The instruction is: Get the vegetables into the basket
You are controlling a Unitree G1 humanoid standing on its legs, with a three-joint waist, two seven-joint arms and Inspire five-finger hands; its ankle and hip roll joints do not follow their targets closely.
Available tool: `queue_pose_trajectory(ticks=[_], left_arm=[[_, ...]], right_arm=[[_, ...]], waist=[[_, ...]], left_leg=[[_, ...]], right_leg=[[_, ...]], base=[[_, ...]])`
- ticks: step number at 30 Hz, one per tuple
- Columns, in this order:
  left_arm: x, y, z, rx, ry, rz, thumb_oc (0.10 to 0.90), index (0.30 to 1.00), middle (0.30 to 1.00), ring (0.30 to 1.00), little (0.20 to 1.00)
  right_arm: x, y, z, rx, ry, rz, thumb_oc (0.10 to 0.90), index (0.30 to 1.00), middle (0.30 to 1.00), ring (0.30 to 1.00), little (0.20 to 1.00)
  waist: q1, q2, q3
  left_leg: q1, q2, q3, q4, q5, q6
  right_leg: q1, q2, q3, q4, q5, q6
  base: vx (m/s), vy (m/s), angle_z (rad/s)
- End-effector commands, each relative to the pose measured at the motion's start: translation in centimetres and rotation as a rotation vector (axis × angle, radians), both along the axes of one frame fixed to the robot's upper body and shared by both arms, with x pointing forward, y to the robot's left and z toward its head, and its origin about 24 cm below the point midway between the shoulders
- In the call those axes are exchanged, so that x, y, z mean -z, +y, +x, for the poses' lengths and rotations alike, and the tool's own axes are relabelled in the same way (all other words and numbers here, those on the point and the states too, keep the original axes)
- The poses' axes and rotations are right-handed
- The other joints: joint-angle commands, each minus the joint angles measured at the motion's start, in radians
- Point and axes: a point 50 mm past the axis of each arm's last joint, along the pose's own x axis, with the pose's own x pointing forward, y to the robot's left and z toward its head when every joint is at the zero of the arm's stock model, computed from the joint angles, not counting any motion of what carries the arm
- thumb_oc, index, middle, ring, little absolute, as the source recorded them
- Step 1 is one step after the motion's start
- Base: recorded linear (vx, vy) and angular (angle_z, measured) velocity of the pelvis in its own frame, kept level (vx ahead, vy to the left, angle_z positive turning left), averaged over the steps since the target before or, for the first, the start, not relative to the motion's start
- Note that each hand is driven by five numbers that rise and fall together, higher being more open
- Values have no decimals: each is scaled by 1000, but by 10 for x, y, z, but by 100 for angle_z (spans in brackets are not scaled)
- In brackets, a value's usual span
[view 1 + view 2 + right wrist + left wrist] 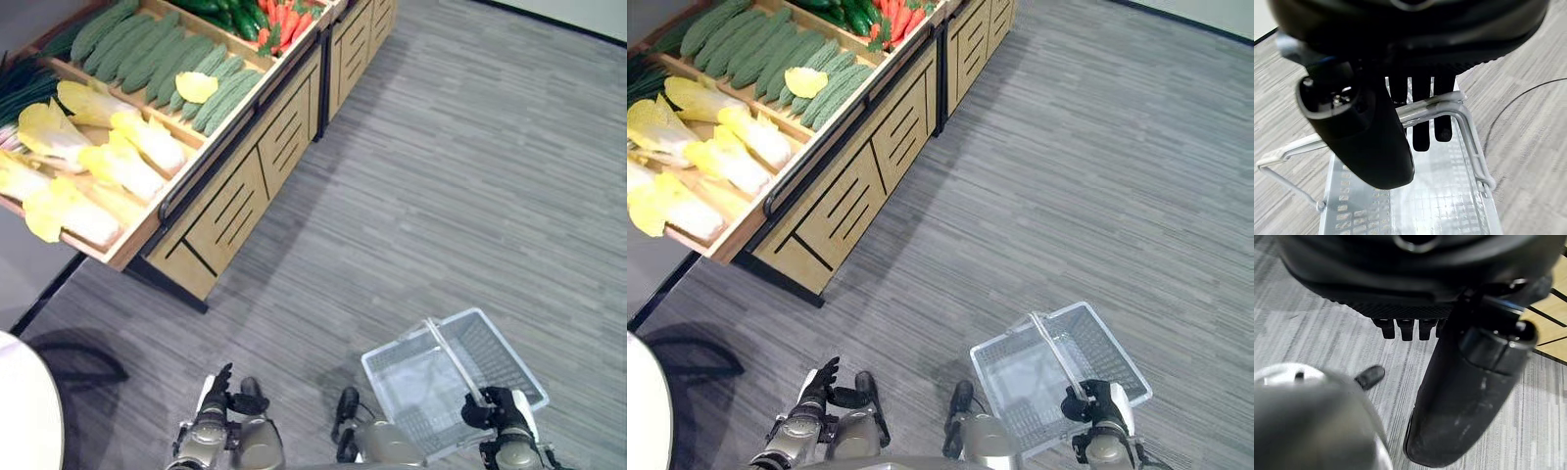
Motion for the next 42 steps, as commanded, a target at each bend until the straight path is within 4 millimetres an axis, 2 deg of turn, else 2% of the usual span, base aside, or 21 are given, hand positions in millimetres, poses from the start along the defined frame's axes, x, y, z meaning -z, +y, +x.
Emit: queue_pose_trajectory(ticks=[1, 4, 5, 6, 7, 9, 11, 16, 17, 19, 23, 27, 29, 30, 31, 33, 36, 37, 38, 39, 42], left_arm=[[-19, 25, 19, 3, -103, 96, 900, 1000, 1000, 1000, 1000], [-21, 28, 22, -6, -121, 98, 900, 1000, 1000, 1000, 1000], [-24, 33, 23, -28, -135, 105, 900, 1000, 1000, 1000, 1000], [-25, 36, 23, -36, -135, 108, 900, 1000, 1000, 1000, 1000], [-25, 36, 23, -36, -135, 108, 900, 1000, 1000, 1000, 1000], [-25, 39, 21, -56, -130, 111, 900, 1000, 1000, 1000, 1000], [-23, 40, 18, -59, -118, 112, 900, 1000, 1000, 1000, 1000], [-16, 42, 9, -35, -50, 129, 900, 1000, 1000, 1000, 1000], [-12, 40, 4, -37, -27, 115, 900, 1000, 1000, 1000, 1000], [-8, 38, -1, -46, -2, 99, 900, 1000, 1000, 1000, 1000], [-1, 32, -12, -44, 43, 62, 900, 1000, 1000, 1000, 1000], [6, 26, -24, -57, 83, 40, 900, 1000, 1000, 1000, 1000], [7, 22, -24, -53, 77, 30, 900, 1000, 1000, 1000, 1000], [7, 18, -22, -68, 65, 16, 900, 1000, 1000, 1000, 1000], [7, 16, -21, -75, 60, 8, 900, 1000, 1000, 1000, 1000], [2, 11, -9, -75, 18, 7, 900, 1000, 1000, 1000, 1000], [1, 7, -3, -54, 9, 5, 900, 1000, 1000, 1000, 1000], [1, 9, -2, -47, 14, 17, 900, 1000, 1000, 1000, 1000], [1, 9, -2, -43, 17, 21, 900, 1000, 1000, 1000, 1000], [0, 10, -1, -40, 13, 25, 900, 1000, 1000, 1000, 1000], [1, 12, -5, -36, 28, 38, 900, 1000, 1000, 1000, 1000]], right_arm=[[-23, -22, 21, 21, -142, -84, 400, 300, 300, 300, 300], [-23, -19, 26, 7, -150, -77, 400, 300, 300, 300, 300], [-25, -15, 37, -15, -166, -74, 400, 300, 300, 300, 300], [-25, -11, 43, -31, -170, -68, 400, 300, 300, 300, 300], [-25, -11, 43, -32, -170, -68, 400, 300, 300, 300, 300], [-22, -7, 45, -31, -157, -54, 400, 300, 300, 300, 300], [-22, -5, 46, -36, -166, -51, 400, 300, 300, 300, 300], [-22, -8, 47, -12, -163, -53, 400, 300, 300, 300, 300], [-22, -7, 48, -22, -161, -53, 400, 300, 300, 300, 300], [-21, -7, 44, -26, -150, -54, 400, 300, 300, 300, 300], [-15, -11, 30, -18, -91, -45, 400, 300, 300, 300, 300], [-15, -15, 28, -27, -63, -53, 400, 300, 300, 300, 300], [-17, -20, 27, -33, -57, -70, 400, 300, 300, 300, 300], [-21, -25, 28, -26, -70, -84, 400, 300, 300, 300, 300], [-21, -28, 27, -26, -65, -92, 400, 300, 300, 300, 300], [-21, -31, 21, -2, -65, -97, 400, 300, 300, 300, 300], [-21, -33, 17, 28, -63, -96, 400, 300, 300, 300, 300], [-20, -31, 15, 32, -76, -93, 400, 300, 300, 300, 300], [-21, -31, 16, 28, -84, -92, 400, 300, 300, 300, 300], [-22, -30, 17, 23, -91, -91, 400, 300, 300, 300, 300], [-20, -26, 15, 10, -91, -83, 400, 300, 300, 300, 300]], waist=[[27, -48, -10], [36, -60, -8], [49, -67, 2], [53, -59, 9], [53, -60, 9], [43, -40, 16], [37, -32, 15], [25, -38, 21], [10, -46, 20], [-5, -49, 15], [-22, -46, -4], [-21, -33, -21], [-14, -22, -27], [-12, -17, -25], [-9, -16, -21], [-9, -20, -5], [-9, -19, 13], [-7, -21, 10], [-5, -23, 8], [-4, -22, 7], [7, -22, -2]], left_leg=[[-27, -22, -6, 95, -64, -28], [-29, -38, -2, 105, -88, -13], [-12, -54, 19, 96, -109, 8], [17, -70, 19, 66, -113, 24], [18, -71, 20, 64, -112, 25], [76, -88, -1, -10, -107, 35], [98, -91, -16, -34, -104, 32], [130, -91, -43, -17, -141, 16], [151, -90, -62, 1, -163, 0], [176, -83, -77, 17, -186, -13], [229, -64, -116, 45, -213, -34], [248, -28, -132, 80, -179, -58], [241, -1, -150, 95, -127, -77], [197, 34, -155, 188, -64, -97], [168, 48, -148, 245, -38, -100], [108, 87, -74, 308, 6, -94], [54, 97, 4, 311, -3, -91], [3, 81, 79, 261, -14, -85], [-12, 67, 74, 239, -31, -99], [-26, 63, 101, 202, -29, -95], [-23, 36, 139, 107, 5, -94]], right_leg=[[56, -139, 113, 106, -18, 128], [41, -160, 120, 136, 18, 142], [10, -194, 110, 212, 73, 164], [-32, -204, 115, 307, 114, 169], [-33, -205, 116, 308, 114, 169], [-100, -164, 145, 368, 125, 166], [-135, -141, 144, 334, 120, 157], [-164, -157, 127, 193, 114, 154], [-182, -168, 160, 106, 138, 166], [-188, -178, 188, 48, 162, 179], [-191, -170, 226, 37, 175, 182], [-164, -134, 197, 47, 155, 159], [-143, -108, 173, 43, 136, 141], [-120, -90, 144, 41, 105, 111], [-101, -88, 124, 41, 85, 96], [-48, -85, 70, 40, 41, 68], [-2, -82, 26, 31, 18, 60], [25, -75, -7, 21, 0, 59], [39, -69, -4, 23, -21, 65], [44, -64, -15, 21, -26, 65], [76, -48, -25, 33, -54, 71]], base=[[202, 263, 11], [92, 178, 13], [114, 306, 7], [117, 306, -8], [174, 270, -12], [196, 160, 12], [163, 20, 36], [196, -92, 33], [288, -151, 32], [348, -186, 34], [297, -200, 39], [181, -205, 9], [152, -301, 8], [183, -394, 33], [185, -424, 51], [134, -315, 50], [98, -179, 87], [264, -230, 92], [284, -169, 91], [242, -50, 73], [200, -4, 19]])
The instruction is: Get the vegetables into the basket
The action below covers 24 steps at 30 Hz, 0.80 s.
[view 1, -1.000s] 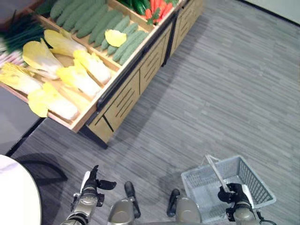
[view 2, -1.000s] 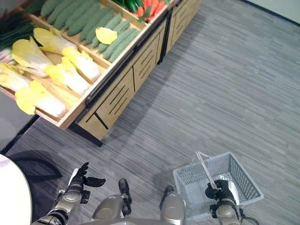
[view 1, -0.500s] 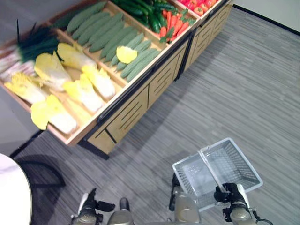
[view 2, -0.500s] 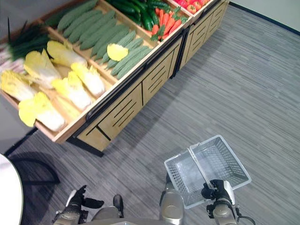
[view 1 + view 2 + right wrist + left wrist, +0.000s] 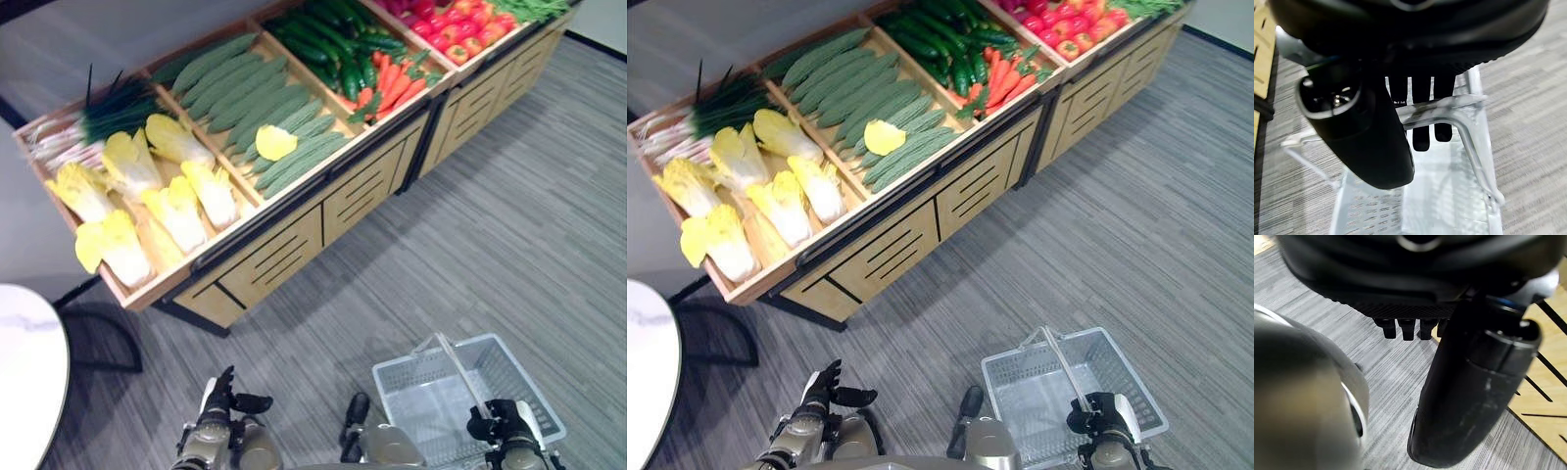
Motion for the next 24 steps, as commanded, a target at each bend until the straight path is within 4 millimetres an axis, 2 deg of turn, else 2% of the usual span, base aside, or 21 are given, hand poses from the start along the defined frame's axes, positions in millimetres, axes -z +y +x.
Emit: queue_pose_trajectory(ticks=[1, 4, 8, 10, 11, 12, 13, 14, 15, 16, 17, 18, 21, 24], left_arm=[[-6, 21, 0, 28, -11, 99, 900, 1000, 1000, 1000, 1000], [-5, 23, -4, 25, -5, 100, 900, 1000, 1000, 1000, 1000], [-8, 28, -1, 20, -27, 109, 900, 1000, 1000, 1000, 1000], [-12, 34, 3, -15, -51, 115, 900, 1000, 1000, 1000, 1000], [-12, 34, 3, -15, -51, 115, 900, 1000, 1000, 1000, 1000], [-12, 36, 2, -26, -55, 115, 900, 1000, 1000, 1000, 1000], [-13, 38, 2, -30, -63, 116, 900, 1000, 1000, 1000, 1000], [-15, 40, 3, -37, -69, 120, 900, 1000, 1000, 1000, 1000], [-15, 43, 2, -50, -63, 124, 900, 1000, 1000, 1000, 1000], [-15, 43, 2, -50, -63, 124, 900, 1000, 1000, 1000, 1000], [-15, 45, 1, -64, -65, 127, 900, 1000, 1000, 1000, 1000], [-15, 47, 2, -70, -64, 132, 900, 1000, 1000, 1000, 1000], [-18, 52, 6, -70, -71, 150, 900, 1000, 1000, 1000, 1000], [-21, 55, 12, -50, -76, 171, 900, 1000, 1000, 1000, 1000]], right_arm=[[-22, -28, 6, 41, -127, -94, 400, 300, 300, 300, 300], [-22, -24, 10, 31, -135, -91, 400, 300, 300, 300, 300], [-16, -19, 8, 41, -112, -74, 400, 300, 300, 300, 300], [-13, -14, 11, 34, -97, -58, 400, 300, 300, 300, 300], [-13, -14, 11, 34, -98, -58, 400, 300, 300, 300, 300], [-13, -12, 15, 24, -100, -55, 400, 300, 300, 300, 300], [-12, -11, 16, 16, -88, -50, 400, 300, 300, 300, 300], [-12, -9, 20, 8, -98, -45, 400, 300, 300, 300, 300], [-12, -7, 21, 8, -101, -36, 400, 300, 300, 300, 300], [-12, -6, 21, 7, -101, -36, 400, 300, 300, 300, 300], [-11, -6, 21, 10, -104, -30, 400, 300, 300, 300, 300], [-11, -5, 21, 19, -108, -25, 400, 300, 300, 300, 300], [-11, -4, 23, 25, -124, -16, 400, 300, 300, 300, 300], [-8, -3, 15, 37, -105, -3, 400, 300, 300, 300, 300]], waist=[[7, -17, 20], [8, -17, 17], [21, -34, 18], [31, -44, 23], [31, -44, 23], [34, -46, 27], [38, -44, 35], [36, -38, 39], [27, -34, 43], [27, -35, 43], [20, -27, 46], [17, -21, 43], [3, -23, 42], [-22, -29, 41]], left_leg=[[38, -50, 7, -29, -4, 49], [74, -76, 3, -55, -32, 73], [79, -102, 8, -41, -79, 110], [86, -127, 3, -40, -115, 135], [86, -128, 3, -40, -115, 135], [97, -139, 3, -47, -126, 148], [119, -163, -15, -56, -144, 167], [118, -164, -17, -64, -132, 182], [128, -170, -43, -76, -133, 184], [128, -171, -42, -77, -133, 185], [146, -176, -79, -98, -134, 181], [147, -169, -95, -105, -130, 175], [156, -153, -155, -103, -140, 151], [155, -151, -242, -74, -161, 130]], right_leg=[[42, -107, 99, 139, -70, 164], [40, -119, 98, 205, -98, 170], [35, -169, 90, 276, -96, 192], [9, -209, 88, 367, -59, 228], [8, -210, 88, 368, -59, 228], [-8, -229, 87, 406, -29, 240], [-36, -251, 106, 488, 19, 255], [-71, -239, 130, 510, 55, 246], [-100, -215, 184, 513, 61, 246], [-101, -216, 185, 514, 61, 247], [-133, -186, 250, 487, 49, 238], [-145, -181, 268, 456, 43, 232], [-174, -207, 343, 331, 39, 234], [-168, -193, 499, 246, 45, 252]], base=[[147, 28, 3], [168, 128, -8], [156, 158, 12], [132, 161, 30], [78, 111, 41], [137, 144, 58], [126, 150, 46], [129, 82, 37], [34, -5, 38], [141, -26, 62], [147, -66, 101], [202, -136, 95], [194, -224, 71], [208, -244, 98]])
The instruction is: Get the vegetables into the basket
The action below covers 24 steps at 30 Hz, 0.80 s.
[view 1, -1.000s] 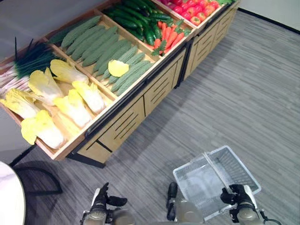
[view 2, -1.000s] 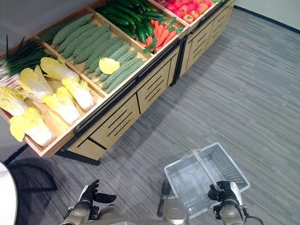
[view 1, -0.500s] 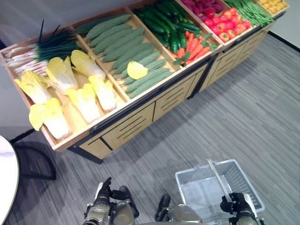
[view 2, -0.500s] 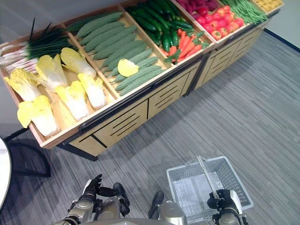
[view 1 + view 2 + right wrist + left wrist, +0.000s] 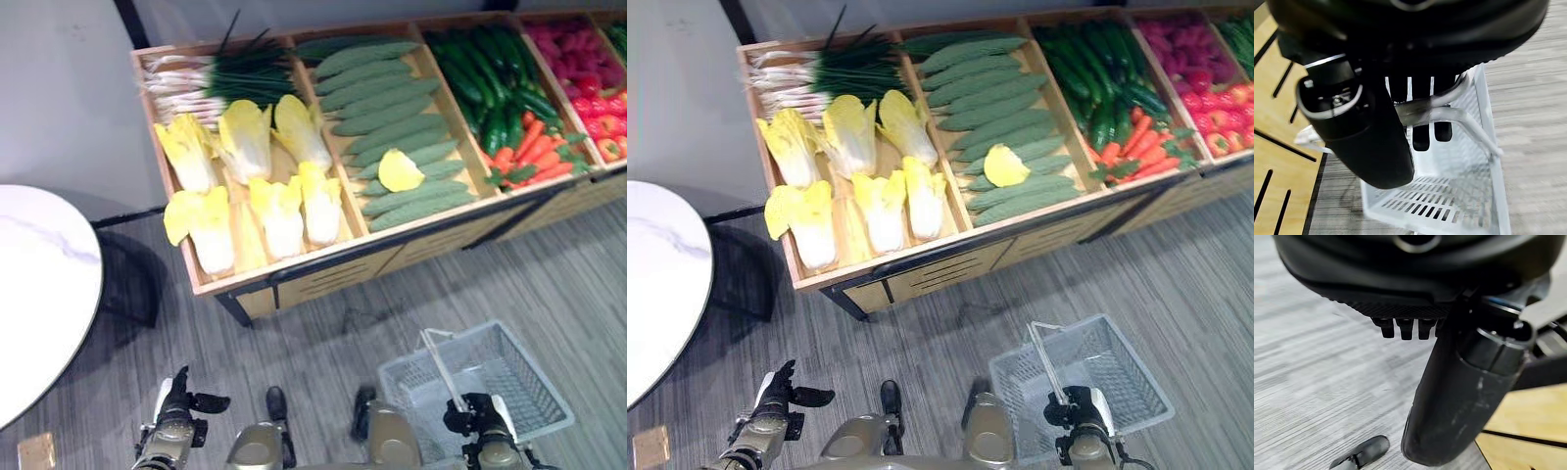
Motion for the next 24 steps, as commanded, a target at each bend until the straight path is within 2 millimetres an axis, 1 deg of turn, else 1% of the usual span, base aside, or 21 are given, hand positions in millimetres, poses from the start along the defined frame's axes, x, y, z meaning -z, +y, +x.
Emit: queue_pose_trajectory(ticks=[1, 3, 4, 5, 6, 8, 11, 13, 14, 15, 16, 17, 18, 19, 20, 21, 22, 23, 24], left_arm=[[-8, -4, 16, 23, -84, 3, 900, 1000, 1000, 1000, 1000], [-7, -3, 15, 26, -75, 4, 900, 1000, 1000, 1000, 1000], [-8, 1, 14, 24, -74, 18, 900, 1000, 1000, 1000, 1000], [-8, 3, 12, 26, -68, 27, 900, 1000, 1000, 1000, 1000], [-9, 6, 10, -2, -75, 40, 900, 1000, 1000, 1000, 1000], [-8, 7, 8, -34, -75, 55, 900, 1000, 1000, 1000, 1000], [-4, 5, 2, -54, -56, 56, 900, 1000, 1000, 1000, 1000], [0, 6, -6, -115, -39, 50, 900, 1000, 1000, 1000, 1000], [0, 6, -6, -115, -39, 50, 900, 1000, 1000, 1000, 1000], [4, 5, -15, -197, -24, 40, 900, 1000, 1000, 1000, 1000], [5, 5, -19, -225, -17, 36, 900, 1000, 1000, 1000, 1000], [7, 6, -25, -278, -9, 33, 900, 1000, 1000, 1000, 1000], [8, 11, -32, -368, -10, 35, 900, 1000, 1000, 1000, 1000], [5, 18, -35, -483, -41, 43, 900, 1000, 1000, 1000, 1000], [6, 19, -39, -522, -40, 45, 900, 1000, 1000, 1000, 1000], [6, 19, -39, -522, -40, 45, 900, 1000, 1000, 1000, 1000], [1, 32, -43, -654, -76, 88, 900, 1000, 1000, 1000, 1000], [-1, 37, -48, -720, -79, 109, 900, 1000, 1000, 1000, 1000], [-1, 37, -48, -721, -79, 110, 900, 1000, 1000, 1000, 1000]], right_arm=[[-14, -22, 4, 35, -85, -47, 400, 300, 300, 300, 300], [-12, -23, 1, 39, -65, -50, 400, 300, 300, 300, 300], [-13, -27, -1, 42, -55, -59, 400, 300, 300, 300, 300], [-12, -29, -4, 51, -43, -64, 400, 300, 300, 300, 300], [-13, -33, -6, 44, -26, -76, 400, 300, 300, 300, 300], [-14, -39, -10, 84, -27, -95, 400, 300, 300, 300, 300], [-13, -41, -16, 89, -7, -102, 400, 300, 300, 300, 300], [-11, -42, -22, 93, 21, -108, 400, 300, 300, 300, 300], [-11, -42, -22, 93, 21, -108, 400, 300, 300, 300, 300], [-9, -41, -27, 93, 42, -113, 400, 300, 300, 300, 300], [-8, -41, -30, 94, 57, -116, 400, 300, 300, 300, 300], [-7, -41, -33, 94, 72, -116, 400, 300, 300, 300, 300], [-6, -40, -37, 91, 82, -119, 400, 300, 300, 300, 300], [-5, -40, -40, 98, 91, -123, 400, 300, 300, 300, 300], [-5, -39, -40, 97, 91, -123, 400, 300, 300, 300, 300], [-5, -39, -40, 96, 91, -123, 400, 300, 300, 300, 300], [-3, -38, -43, 96, 107, -131, 400, 300, 300, 300, 300], [-3, -38, -43, 88, 108, -136, 400, 300, 300, 300, 300], [-3, -38, -43, 87, 108, -136, 400, 300, 300, 300, 300]], waist=[[-30, -1, 10], [-27, -4, 6], [-22, -5, 0], [-20, -5, -3], [-15, -2, -9], [-9, 5, -17], [-8, 11, -26], [-5, 18, -36], [-6, 18, -36], [-4, 22, -45], [-4, 26, -49], [-5, 28, -53], [-4, 31, -59], [-1, 33, -63], [-4, 33, -65], [-5, 33, -65], [-4, 34, -73], [-5, 34, -77], [-6, 34, -76]], left_leg=[[-16, 116, 46, 128, -49, -129], [-16, 122, 35, 134, -50, -132], [-12, 137, 26, 131, -41, -145], [-14, 144, 19, 129, -33, -151], [-11, 161, 10, 111, -9, -166], [-8, 182, -3, 73, 32, -186], [1, 191, -2, 50, 46, -195], [10, 197, -4, 27, 63, -202], [11, 197, -5, 26, 63, -202], [19, 198, -7, 1, 77, -207], [26, 199, -8, -9, 81, -209], [33, 199, -7, -21, 84, -210], [39, 198, -4, -33, 89, -212], [41, 197, -6, -41, 91, -215], [43, 196, -8, -45, 89, -214], [43, 196, -8, -45, 89, -214], [48, 190, -11, -51, 84, -216], [49, 187, -7, -51, 79, -215], [50, 187, -7, -51, 79, -215]], right_leg=[[58, 11, 45, 55, 73, 51], [65, 14, 30, 56, 65, 48], [84, 30, 0, 38, 53, 37], [97, 43, -5, 19, 48, 32], [122, 61, -32, -16, 47, 22], [153, 79, -56, -65, 51, 12], [175, 87, -71, -94, 54, 9], [193, 94, -84, -117, 56, 5], [194, 94, -84, -118, 56, 5], [211, 93, -96, -135, 59, 4], [218, 94, -101, -141, 59, 3], [225, 94, -106, -146, 60, 3], [230, 94, -110, -150, 62, 3], [232, 91, -115, -153, 64, 3], [236, 89, -120, -156, 65, 4], [237, 89, -120, -156, 65, 4], [246, 83, -131, -166, 71, 7], [246, 81, -130, -169, 76, 8], [247, 80, -130, -170, 76, 8]], base=[[125, -218, 137], [72, -189, 85], [64, -266, 19], [102, -433, 25], [57, -312, 32], [34, -266, 30], [25, -112, 22], [23, -59, 9], [23, -30, 7], [27, -9, 5], [37, -8, 9], [29, 12, 13], [22, 17, 17], [10, 21, 14], [3, 13, 11], [-4, 34, 10], [-5, 48, 12], [-5, 49, 14], [-15, 75, 8]])
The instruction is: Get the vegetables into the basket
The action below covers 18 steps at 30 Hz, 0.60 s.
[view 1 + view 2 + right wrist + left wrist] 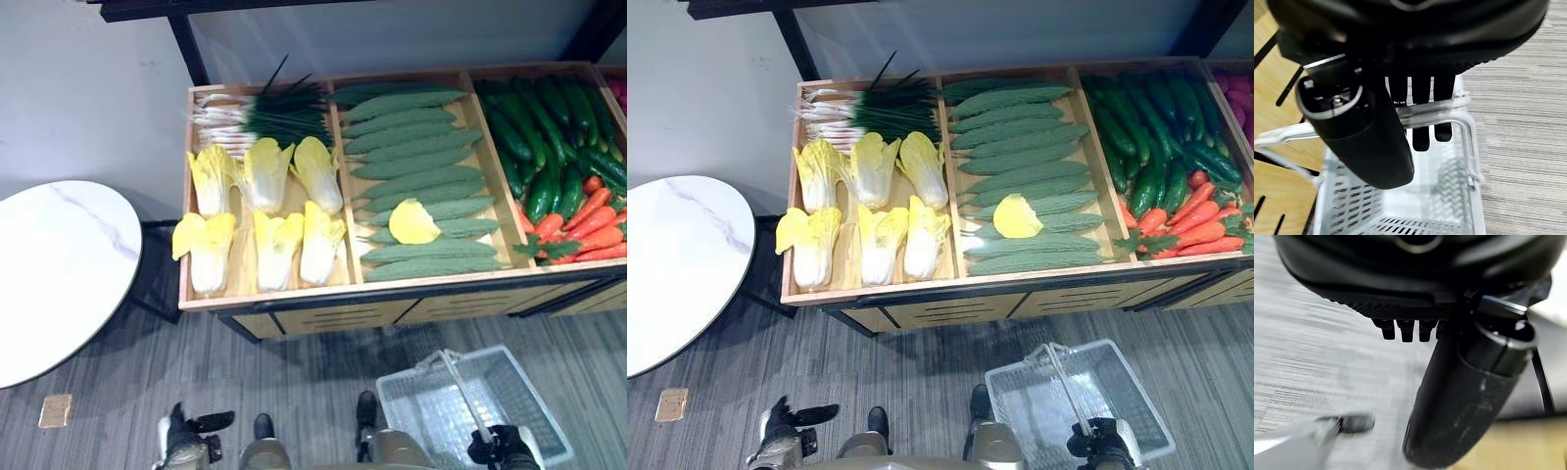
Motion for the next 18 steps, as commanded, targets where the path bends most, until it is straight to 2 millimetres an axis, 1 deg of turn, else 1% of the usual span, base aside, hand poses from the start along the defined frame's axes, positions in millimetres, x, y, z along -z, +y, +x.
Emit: queue_pose_trajectory(ticks=[1, 2, 3, 4, 5, 6, 7, 8, 9, 10, 11, 12, 14, 16, 17, 18], left_arm=[[-30, 64, -8, -239, -19, 271, 900, 1000, 1000, 1000, 1000], [-41, 78, -6, -289, -53, 341, 900, 1000, 1000, 1000, 1000], [-49, 84, 2, -274, -80, 404, 900, 1000, 1000, 1000, 1000], [-49, 84, 2, -274, -80, 404, 900, 1000, 1000, 1000, 1000], [-70, 100, 13, -270, -139, 535, 900, 1000, 1000, 1000, 1000], [-91, 110, 27, -267, -222, 642, 900, 1000, 1000, 1000, 1000], [-96, 113, 29, -272, -230, 670, 900, 1000, 1000, 1000, 1000], [-119, 119, 41, -293, -332, 763, 900, 1000, 1000, 1000, 1000], [-118, 119, 41, -293, -330, 766, 900, 1000, 1000, 1000, 1000], [-155, 120, 61, -279, -505, 869, 900, 1000, 1000, 1000, 1000], [-177, 119, 70, -283, -608, 933, 900, 1000, 1000, 1000, 1000], [-193, 115, 78, -270, -685, 961, 900, 1000, 1000, 1000, 1000], [-210, 106, 87, -231, -766, 995, 900, 1000, 1000, 1000, 1000], [-237, 91, 104, -150, -899, 1037, 900, 1000, 1000, 1000, 1000], [-246, 85, 109, -133, -947, 1041, 900, 1000, 1000, 1000, 1000], [-261, 70, 119, -68, -1049, 1036, 900, 1000, 1000, 1000, 1000]], right_arm=[[-8, -12, 6, -14, -42, -95, 400, 300, 300, 300, 300], [-9, -10, 7, -21, -51, -96, 400, 300, 300, 300, 300], [-9, -10, 6, -26, -51, -100, 400, 300, 300, 300, 300], [-9, -10, 6, -26, -51, -100, 400, 300, 300, 300, 300], [-8, -9, 6, -35, -52, -102, 400, 300, 300, 300, 300], [-8, -9, 5, -37, -53, -103, 400, 300, 300, 300, 300], [-8, -8, 4, -35, -56, -102, 400, 300, 300, 300, 300], [-7, -9, 1, -29, -50, -106, 400, 300, 300, 300, 300], [-7, -8, 1, -29, -49, -106, 400, 300, 300, 300, 300], [-6, -7, -1, -17, -50, -97, 400, 300, 300, 300, 300], [-6, -8, -5, -10, -41, -97, 400, 300, 300, 300, 300], [-6, -8, -7, -3, -34, -92, 400, 300, 300, 300, 300], [-5, -8, -11, 8, -22, -85, 400, 300, 300, 300, 300], [-4, -7, -11, 8, -19, -78, 400, 300, 300, 300, 300], [-4, -6, -10, -1, -21, -75, 400, 300, 300, 300, 300], [-4, -5, -8, -14, -22, -70, 400, 300, 300, 300, 300]], waist=[[0, -88, -16], [0, -89, -18], [2, -90, -18], [2, -90, -18], [6, -91, -19], [9, -92, -18], [10, -93, -19], [14, -92, -20], [13, -93, -20], [19, -94, -22], [22, -95, -24], [22, -97, -26], [20, -101, -29], [16, -103, -30], [14, -104, -30], [11, -105, -29]], left_leg=[[-7, -14, -2, -16, 27, -28], [-4, -16, -1, -16, 25, -28], [-3, -18, -2, -16, 22, -28], [-3, -18, -2, -16, 22, -28], [-2, -21, 0, -16, 19, -28], [-4, -22, -2, -16, 18, -29], [-3, -23, -3, -16, 17, -29], [-3, -25, -4, -16, 14, -30], [-2, -26, -4, -16, 14, -30], [-5, -26, -7, -16, 13, -30], [-7, -26, -9, -16, 12, -30], [-8, -27, -11, -16, 10, -30], [-9, -28, -12, -16, 8, -30], [-8, -28, -12, -16, 7, -30], [-7, -28, -10, -16, 6, -30], [-6, -27, -9, -16, 7, -30]], right_leg=[[80, -107, -8, 22, -83, 119], [81, -110, -9, 21, -81, 120], [82, -112, -10, 20, -79, 122], [82, -112, -10, 20, -79, 122], [85, -120, -12, 18, -76, 127], [85, -123, -15, 18, -73, 129], [86, -125, -17, 17, -73, 130], [88, -128, -21, 14, -70, 133], [89, -128, -21, 14, -70, 133], [89, -131, -26, 12, -68, 136], [90, -133, -28, 11, -68, 137], [91, -134, -30, 9, -67, 137], [94, -135, -32, 7, -68, 138], [94, -135, -30, 7, -67, 138], [94, -135, -27, 6, -67, 137], [94, -134, -26, 6, -67, 136]], base=[[-21, 74, 1], [-28, 87, -5], [-15, 32, -4], [-20, 39, -1], [-29, 37, 2], [-37, 44, 3], [-23, 32, 3], [0, 0, 0], [-7, 26, 3], [-7, 17, 3], [-12, 17, 5], [-7, 8, 8], [-11, 6, 9], [-7, 1, -2], [-18, -1, -3], [0, 0, 0]])
